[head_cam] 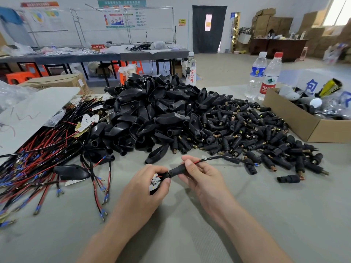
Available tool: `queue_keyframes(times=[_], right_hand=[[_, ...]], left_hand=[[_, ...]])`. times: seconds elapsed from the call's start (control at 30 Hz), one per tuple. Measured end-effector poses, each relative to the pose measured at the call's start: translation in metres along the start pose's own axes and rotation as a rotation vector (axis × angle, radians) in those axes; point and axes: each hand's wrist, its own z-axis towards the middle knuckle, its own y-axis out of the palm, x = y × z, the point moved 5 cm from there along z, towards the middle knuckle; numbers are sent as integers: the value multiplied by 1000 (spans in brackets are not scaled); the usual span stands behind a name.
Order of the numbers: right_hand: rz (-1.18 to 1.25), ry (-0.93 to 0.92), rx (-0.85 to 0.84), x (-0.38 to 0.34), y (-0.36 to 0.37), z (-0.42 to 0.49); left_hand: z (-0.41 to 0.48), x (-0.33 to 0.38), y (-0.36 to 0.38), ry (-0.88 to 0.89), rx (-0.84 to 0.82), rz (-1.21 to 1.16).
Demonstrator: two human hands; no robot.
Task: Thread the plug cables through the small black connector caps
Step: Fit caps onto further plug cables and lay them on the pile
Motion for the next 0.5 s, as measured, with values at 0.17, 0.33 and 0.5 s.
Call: queue_keyframes(times=[0.17, 0.33, 0.5], right_hand=[[69, 9, -62, -2, 2, -1], [77, -2, -77, -2, 2, -2], [37, -11, -72, -4, 2, 0]], left_hand=[[0, -1, -3, -15, 13, -58], [1, -2, -4, -24, 3, -128], [3, -3, -2, -20, 6, -164]])
